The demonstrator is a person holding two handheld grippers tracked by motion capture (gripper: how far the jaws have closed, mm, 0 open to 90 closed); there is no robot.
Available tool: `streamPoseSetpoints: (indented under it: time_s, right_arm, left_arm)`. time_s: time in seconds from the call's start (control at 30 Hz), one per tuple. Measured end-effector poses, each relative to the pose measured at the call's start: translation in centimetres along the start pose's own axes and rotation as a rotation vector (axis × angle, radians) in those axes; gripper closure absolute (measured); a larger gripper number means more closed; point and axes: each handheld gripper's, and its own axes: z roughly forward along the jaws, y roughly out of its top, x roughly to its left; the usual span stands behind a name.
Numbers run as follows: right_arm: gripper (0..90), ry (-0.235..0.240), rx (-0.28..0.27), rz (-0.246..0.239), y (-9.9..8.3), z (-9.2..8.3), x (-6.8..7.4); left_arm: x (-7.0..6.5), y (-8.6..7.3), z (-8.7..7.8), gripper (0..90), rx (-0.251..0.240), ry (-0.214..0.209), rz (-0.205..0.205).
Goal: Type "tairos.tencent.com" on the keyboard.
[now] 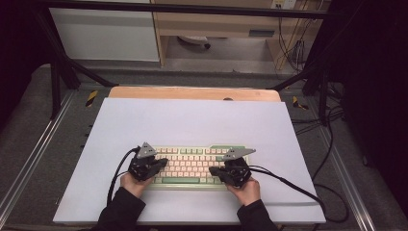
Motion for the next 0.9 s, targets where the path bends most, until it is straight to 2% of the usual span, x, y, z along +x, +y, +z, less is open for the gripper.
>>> streamPoseSetpoints:
  time_s: [0.17,0.47,0.6,0.9]
  right_arm:
    - [90.0,0.001,0.0,0.0,0.0,0.0,0.0]
    - [90.0,0.001,-0.003,0.0,0.0,-0.1,0.1]
    - [90.0,0.001,-0.003,0.002,0.1,-0.2,0.1]
    - [90.0,0.015,-0.014,0.013,0.1,0.0,0.2]
  left_arm:
    - [-0.1,0.0,-0.1,90.0,-0.004,0.001,-0.002]
    - [-0.2,-0.5,-1.3,90.0,-0.031,-0.024,0.007]
    - [-0.2,-0.9,-2.0,90.0,-0.035,-0.034,0.01]
    - [0.1,-1.6,-4.0,90.0,-0.07,-0.037,-0.011]
